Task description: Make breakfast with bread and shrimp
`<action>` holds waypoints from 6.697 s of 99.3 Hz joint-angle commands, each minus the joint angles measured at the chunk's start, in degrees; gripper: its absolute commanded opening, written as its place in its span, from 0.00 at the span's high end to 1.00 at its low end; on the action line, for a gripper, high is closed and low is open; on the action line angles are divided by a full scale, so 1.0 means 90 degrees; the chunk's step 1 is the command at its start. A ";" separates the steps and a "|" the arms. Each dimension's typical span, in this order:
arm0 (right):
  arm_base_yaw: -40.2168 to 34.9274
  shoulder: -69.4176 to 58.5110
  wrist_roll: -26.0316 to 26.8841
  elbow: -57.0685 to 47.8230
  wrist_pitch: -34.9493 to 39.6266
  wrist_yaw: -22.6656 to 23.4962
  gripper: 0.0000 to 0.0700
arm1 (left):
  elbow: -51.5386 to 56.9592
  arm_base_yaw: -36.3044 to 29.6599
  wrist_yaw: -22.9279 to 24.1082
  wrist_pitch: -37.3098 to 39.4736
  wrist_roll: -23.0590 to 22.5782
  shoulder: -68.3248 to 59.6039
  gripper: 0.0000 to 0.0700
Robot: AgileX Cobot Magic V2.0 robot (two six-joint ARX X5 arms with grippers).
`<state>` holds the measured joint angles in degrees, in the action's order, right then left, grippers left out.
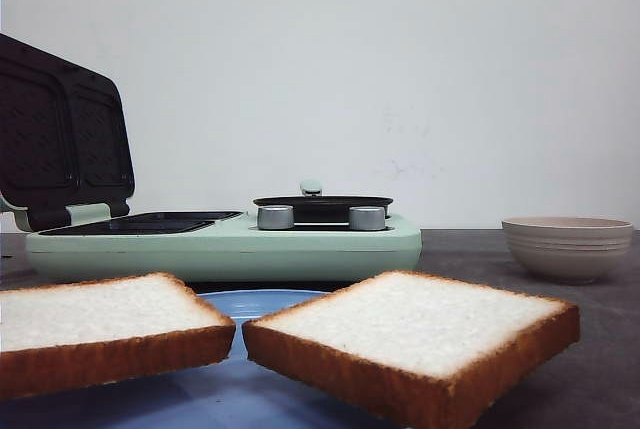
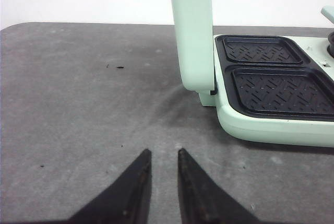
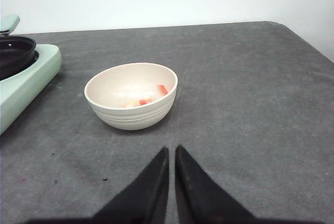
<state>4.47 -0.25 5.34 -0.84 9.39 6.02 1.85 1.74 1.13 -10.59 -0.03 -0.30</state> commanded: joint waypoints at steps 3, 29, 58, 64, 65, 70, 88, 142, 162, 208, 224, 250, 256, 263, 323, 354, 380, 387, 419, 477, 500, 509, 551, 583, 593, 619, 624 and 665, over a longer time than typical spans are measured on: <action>0.0007 0.0005 -0.0046 0.0022 -0.0039 -0.0002 0.98 | -0.0117 0.0002 -0.0005 -0.0015 0.0034 0.0015 0.98; 0.0007 0.0005 -0.0046 0.0022 -0.0039 -0.0002 0.98 | -0.0117 0.0002 -0.0005 -0.0015 0.0034 0.0015 0.98; 0.0007 0.0005 -0.0044 0.0022 -0.0039 -0.0002 0.98 | -0.0117 0.0002 -0.0005 -0.0015 0.0034 0.0015 0.98; 0.0005 0.0005 -0.0044 0.0022 -0.0039 -0.0002 0.98 | -0.0117 0.0002 -0.0005 -0.0015 0.0034 0.0015 0.98; 0.0005 0.0005 -0.0046 0.0022 -0.0039 -0.0002 0.98 | -0.0117 0.0002 -0.0005 -0.0015 0.0034 0.0015 0.98; 0.0005 0.0005 -0.0046 0.0022 -0.0039 -0.0002 0.98 | -0.0117 0.0002 -0.0005 -0.0015 0.0034 0.0015 0.98; 0.0005 0.0005 -0.0046 0.0022 -0.0039 -0.0002 0.98 | -0.0117 0.0002 -0.0005 -0.0015 0.0034 0.0015 0.98; 0.0007 0.0005 -0.0046 0.0022 -0.0041 -0.0002 0.98 | -0.0117 0.0002 0.0000 -0.0015 0.0034 0.0015 0.98; 0.0005 0.0005 0.0080 0.0022 -0.0559 0.0090 0.98 | -0.0117 0.0015 0.0090 0.0010 0.0046 0.0015 0.98; 0.0000 0.0005 0.2722 0.0010 -0.2174 0.0554 0.99 | -0.0117 0.0015 -0.0226 0.0498 0.3045 0.0015 0.98; 0.0000 0.0005 0.3077 -0.0138 -0.2273 0.0874 0.99 | 0.0022 0.0015 -0.0729 0.0736 0.3245 0.0005 0.98; 0.0007 -0.0260 0.2698 -0.1217 -0.1523 0.0884 0.99 | 0.1003 0.0015 -0.0991 0.0746 0.2883 -0.0685 0.98; 0.0007 -0.0474 0.2470 -0.1569 -0.1377 0.0903 0.99 | 0.1345 0.0012 -0.1180 0.0733 0.2773 -0.1015 0.98; 0.0005 -0.0782 0.2232 -0.1979 -0.1207 0.1020 0.99 | 0.1824 0.0010 -0.1350 0.0646 0.2696 -0.1494 0.98; -0.0384 -0.2076 0.2040 -0.2839 0.0568 0.2263 0.36 | 0.3801 -0.0500 -0.2198 -0.2193 0.2463 -0.3483 0.65; -0.0495 -0.2662 0.2397 -0.2839 0.1171 0.3038 0.35 | 0.3801 -0.0500 -0.2574 -0.3398 0.2771 -0.3980 0.45; -0.0656 -0.3519 0.2489 -0.2839 0.1610 0.3388 0.35 | 0.3801 -0.0595 -0.3150 -0.3398 0.2647 -0.5107 0.45; -0.0707 -0.3716 0.2453 -0.2839 0.1581 0.3378 0.35 | 0.3801 -0.0600 -0.3150 -0.3276 0.2528 -0.5425 0.45; -0.0729 -0.3912 0.2450 -0.2839 0.1489 0.3332 0.35 | 0.3801 -0.0600 -0.3937 -0.2805 0.2205 -0.6421 0.45; -0.1042 -0.3912 0.2259 -0.2839 0.1435 0.3281 0.35 | 0.3801 -0.0600 -0.4991 -0.3716 0.1056 -0.7429 0.36; -0.1071 -0.3905 0.2244 -0.2839 0.1433 0.3293 0.35 | 0.3801 -0.0612 -0.5515 -0.3487 0.1052 -0.8065 0.36; -0.1071 -0.3898 0.2261 -0.2839 0.1433 0.3330 0.35 | 0.3801 -0.0612 -0.5513 -0.3424 0.1001 -0.8310 0.36; -0.1071 -0.3900 0.2307 -0.2839 0.1433 0.3332 0.35 | 0.3801 -0.0644 -0.5520 -0.3172 0.0923 -0.8840 0.38; -0.1071 -0.3900 0.2310 -0.2839 0.1430 0.3332 0.35 | 0.3801 -0.0918 -0.5518 -0.2934 0.0918 -0.9083 0.40; -0.1071 -0.3900 0.2312 -0.2839 0.1435 0.3332 0.35 | 0.3801 -0.0920 -0.5518 -0.2861 0.0918 -0.9083 0.60; -0.1071 -0.3900 0.2312 -0.2839 0.1435 0.3330 0.35 | 0.3801 -0.0920 -0.5515 -0.2827 0.0583 -0.9083 1.00; -0.1071 -0.3900 0.2312 -0.2839 0.1435 0.3332 0.35 | 0.3801 -0.0920 -0.5515 -0.2839 0.0583 -0.9083 1.00; -0.1071 -0.3908 0.2310 -0.2839 0.1435 0.3327 0.35 | 0.4573 -0.0916 -0.5707 -0.3356 0.0617 -0.8738 1.00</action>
<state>-4.93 -35.29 26.39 -25.91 22.94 35.86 40.84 -6.50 -50.33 -40.69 6.52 -79.11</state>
